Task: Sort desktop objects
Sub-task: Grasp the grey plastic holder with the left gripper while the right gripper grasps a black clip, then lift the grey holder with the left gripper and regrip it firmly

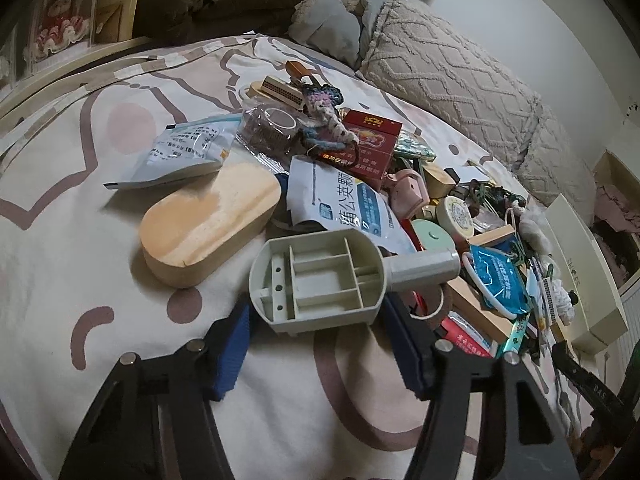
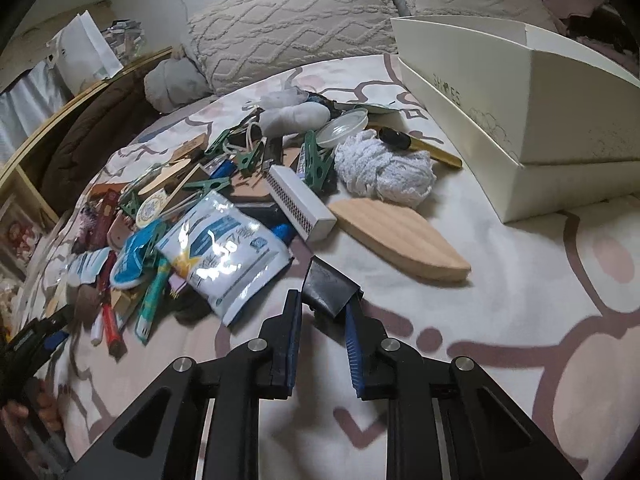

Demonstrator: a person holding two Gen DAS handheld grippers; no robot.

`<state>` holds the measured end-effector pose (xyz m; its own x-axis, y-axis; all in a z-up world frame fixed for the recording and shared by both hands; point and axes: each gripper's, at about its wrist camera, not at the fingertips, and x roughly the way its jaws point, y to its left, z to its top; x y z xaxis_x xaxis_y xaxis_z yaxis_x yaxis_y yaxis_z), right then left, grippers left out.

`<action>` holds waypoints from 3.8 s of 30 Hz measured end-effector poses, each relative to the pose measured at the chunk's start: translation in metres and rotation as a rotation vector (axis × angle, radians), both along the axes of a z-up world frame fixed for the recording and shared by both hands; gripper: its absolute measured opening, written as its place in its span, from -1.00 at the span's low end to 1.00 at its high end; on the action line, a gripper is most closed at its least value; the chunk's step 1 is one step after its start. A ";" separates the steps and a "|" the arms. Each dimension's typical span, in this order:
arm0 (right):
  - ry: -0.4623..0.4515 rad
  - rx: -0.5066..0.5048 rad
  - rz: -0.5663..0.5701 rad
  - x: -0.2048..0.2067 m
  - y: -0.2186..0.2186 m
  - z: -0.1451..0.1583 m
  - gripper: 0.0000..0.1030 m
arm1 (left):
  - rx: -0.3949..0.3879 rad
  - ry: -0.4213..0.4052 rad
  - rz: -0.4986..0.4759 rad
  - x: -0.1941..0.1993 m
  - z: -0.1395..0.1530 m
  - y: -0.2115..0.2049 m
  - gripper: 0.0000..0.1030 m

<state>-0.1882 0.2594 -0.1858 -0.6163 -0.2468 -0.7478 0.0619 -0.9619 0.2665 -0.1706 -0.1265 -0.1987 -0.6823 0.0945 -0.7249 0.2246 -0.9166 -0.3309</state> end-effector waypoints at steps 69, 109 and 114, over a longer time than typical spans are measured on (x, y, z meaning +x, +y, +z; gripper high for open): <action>-0.064 -0.052 0.222 0.090 -0.030 -0.007 -0.57 | -0.132 -0.012 -0.156 0.079 0.020 0.084 0.65; -0.043 0.160 0.107 0.083 -0.005 0.011 0.75 | -0.203 -0.069 -0.084 0.089 0.005 0.071 0.65; -0.046 0.146 0.125 0.086 -0.008 0.013 0.75 | -0.187 -0.064 -0.089 0.088 0.006 0.071 0.65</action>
<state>-0.1026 0.2518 -0.1727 -0.5524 -0.2060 -0.8078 0.1739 -0.9761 0.1299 -0.0827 -0.0552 -0.1929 -0.6296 0.0121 -0.7768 0.1552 -0.9778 -0.1410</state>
